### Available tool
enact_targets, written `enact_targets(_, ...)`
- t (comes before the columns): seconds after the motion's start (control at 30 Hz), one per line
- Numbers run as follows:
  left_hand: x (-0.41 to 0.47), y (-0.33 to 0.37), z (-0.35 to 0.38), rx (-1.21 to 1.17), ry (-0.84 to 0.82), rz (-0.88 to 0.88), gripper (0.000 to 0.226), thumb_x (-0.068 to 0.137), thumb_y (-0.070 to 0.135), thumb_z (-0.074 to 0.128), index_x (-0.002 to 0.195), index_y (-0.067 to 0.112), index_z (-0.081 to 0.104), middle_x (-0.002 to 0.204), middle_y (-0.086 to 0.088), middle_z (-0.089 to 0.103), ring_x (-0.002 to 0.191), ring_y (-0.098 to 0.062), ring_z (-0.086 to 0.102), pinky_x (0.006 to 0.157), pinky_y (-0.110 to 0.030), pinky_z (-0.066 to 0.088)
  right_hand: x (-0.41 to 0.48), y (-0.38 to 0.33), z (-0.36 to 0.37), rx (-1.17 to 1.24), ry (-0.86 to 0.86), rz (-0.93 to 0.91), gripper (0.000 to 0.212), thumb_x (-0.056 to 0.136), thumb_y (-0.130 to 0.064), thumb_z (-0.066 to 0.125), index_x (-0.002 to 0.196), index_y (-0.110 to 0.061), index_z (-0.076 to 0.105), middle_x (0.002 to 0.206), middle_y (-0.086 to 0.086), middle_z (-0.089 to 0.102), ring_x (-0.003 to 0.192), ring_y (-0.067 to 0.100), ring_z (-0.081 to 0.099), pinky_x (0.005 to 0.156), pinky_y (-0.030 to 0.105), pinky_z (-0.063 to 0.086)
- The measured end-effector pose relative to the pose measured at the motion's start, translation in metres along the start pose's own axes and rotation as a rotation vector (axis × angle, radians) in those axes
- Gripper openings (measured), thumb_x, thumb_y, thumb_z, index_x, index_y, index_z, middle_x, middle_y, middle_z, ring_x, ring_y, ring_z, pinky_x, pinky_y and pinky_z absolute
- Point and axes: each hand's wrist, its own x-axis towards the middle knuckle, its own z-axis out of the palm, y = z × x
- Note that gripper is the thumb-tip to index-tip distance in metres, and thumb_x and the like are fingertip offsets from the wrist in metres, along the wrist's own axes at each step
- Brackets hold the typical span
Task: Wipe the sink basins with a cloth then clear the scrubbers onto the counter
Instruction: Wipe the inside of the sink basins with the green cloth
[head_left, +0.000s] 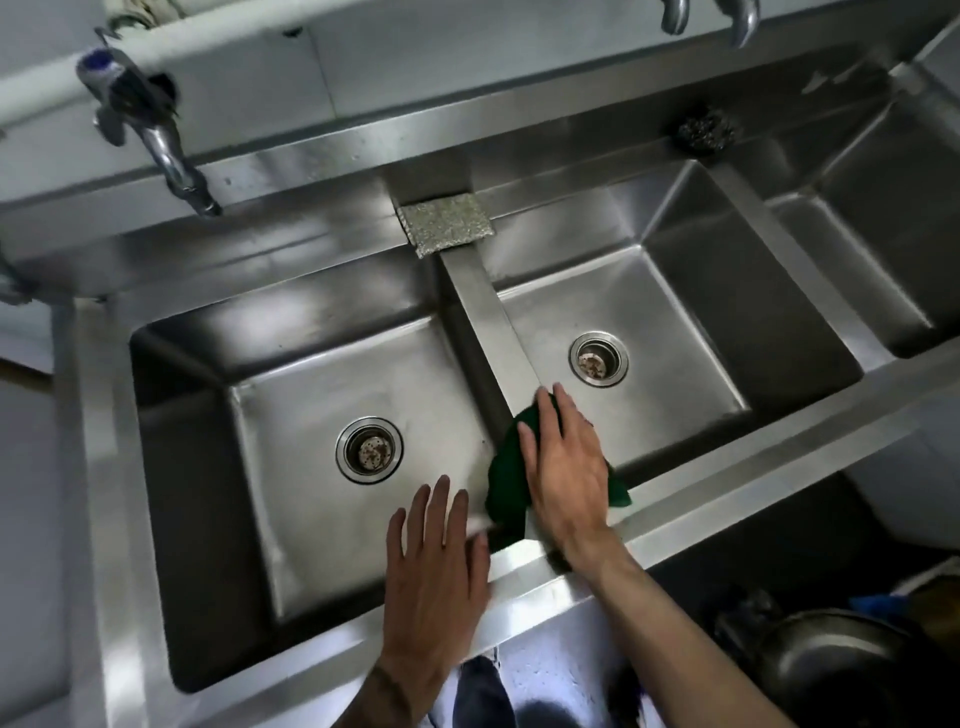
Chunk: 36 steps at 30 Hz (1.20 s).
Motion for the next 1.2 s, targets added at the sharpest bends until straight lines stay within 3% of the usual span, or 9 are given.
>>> enact_targets(0.17,0.001,0.002,0.002,-0.023,-0.005,-0.024,0.05,0.103,0.038,0.043,0.14,0.012,0.065,0.158,-0.014,0.053,0.143,-0.036,0.055,0.115,-0.055,0.038,0.1,-0.041,0.013,0.051,-0.048,-0.069,0.056,0.109,-0.041,0.036,0.152,-0.006,0.038,0.157,0.022,0.04,0.141,0.038,0.043,0.115,0.046,0.037)
enact_targets(0.3,0.002,0.0,0.005,-0.033,0.038,-0.048,0.05,0.1,0.04,0.045,0.135,0.013,0.069,0.154,-0.012,0.058,0.139,-0.034,0.059,0.113,-0.052,0.037,0.171,-0.076,0.016,0.089,-0.067,-0.085,0.052,0.109,-0.04,0.035,0.148,-0.006,0.039,0.152,0.019,0.044,0.135,0.038,0.047,0.111,0.047,0.04)
enact_targets(0.4,0.003,0.0,0.009,-0.051,0.062,-0.072,0.051,0.106,0.041,0.037,0.133,0.014,0.071,0.153,-0.01,0.06,0.136,-0.033,0.062,0.112,-0.051,0.036,0.179,-0.08,0.016,0.127,-0.065,-0.065,0.053,0.107,-0.044,0.038,0.145,-0.007,0.039,0.142,0.018,0.049,0.124,0.039,0.054,0.103,0.049,0.046)
enact_targets(0.57,0.004,-0.001,0.012,-0.077,0.053,-0.073,0.049,0.101,0.042,0.042,0.129,0.016,0.073,0.149,-0.009,0.063,0.133,-0.033,0.065,0.112,-0.049,0.036,0.131,-0.06,0.015,0.082,-0.02,0.036,0.059,0.106,-0.048,0.038,0.145,-0.004,0.039,0.128,0.021,0.057,0.109,0.042,0.061,0.089,0.05,0.051)
enact_targets(0.63,0.004,-0.002,0.012,-0.078,0.043,-0.067,0.05,0.103,0.043,0.039,0.13,0.017,0.073,0.15,-0.008,0.062,0.134,-0.032,0.064,0.112,-0.05,0.036,0.148,-0.067,0.018,0.089,-0.015,0.062,0.053,0.107,-0.045,0.036,0.139,-0.003,0.043,0.124,0.023,0.058,0.108,0.044,0.061,0.089,0.05,0.05)
enact_targets(0.7,0.003,-0.002,0.012,-0.069,0.04,-0.056,0.049,0.097,0.044,0.049,0.132,0.017,0.072,0.152,-0.009,0.061,0.136,-0.031,0.063,0.113,-0.051,0.036,0.178,-0.08,0.022,0.094,-0.036,0.061,0.05,0.108,-0.043,0.034,0.133,-0.002,0.046,0.124,0.024,0.058,0.11,0.045,0.06,0.091,0.05,0.048)
enact_targets(0.83,0.001,-0.002,0.007,-0.055,0.007,-0.033,0.052,0.098,0.045,0.052,0.137,0.016,0.069,0.156,-0.01,0.056,0.143,-0.032,0.056,0.115,-0.054,0.034,0.217,-0.092,0.021,0.124,-0.105,-0.003,0.053,0.107,-0.046,0.034,0.136,-0.003,0.045,0.13,0.023,0.053,0.115,0.045,0.057,0.095,0.05,0.046)
enact_targets(0.97,0.001,-0.002,0.003,-0.066,-0.028,-0.04,0.05,0.102,0.043,0.048,0.14,0.016,0.065,0.159,-0.011,0.053,0.146,-0.032,0.052,0.118,-0.055,0.032,0.176,-0.062,0.014,0.144,-0.127,-0.063,0.053,0.106,-0.044,0.04,0.144,-0.008,0.04,0.137,0.021,0.051,0.122,0.043,0.054,0.098,0.049,0.046)
enact_targets(1.2,-0.002,-0.003,-0.002,-0.099,-0.026,-0.053,0.048,0.106,0.038,0.041,0.14,0.012,0.063,0.156,-0.013,0.055,0.146,-0.032,0.05,0.119,-0.057,0.041,-0.009,0.044,-0.035,0.227,-0.239,-0.052,0.048,0.106,-0.038,0.045,0.151,-0.025,0.039,0.148,0.004,0.052,0.129,0.028,0.056,0.11,0.043,0.043)
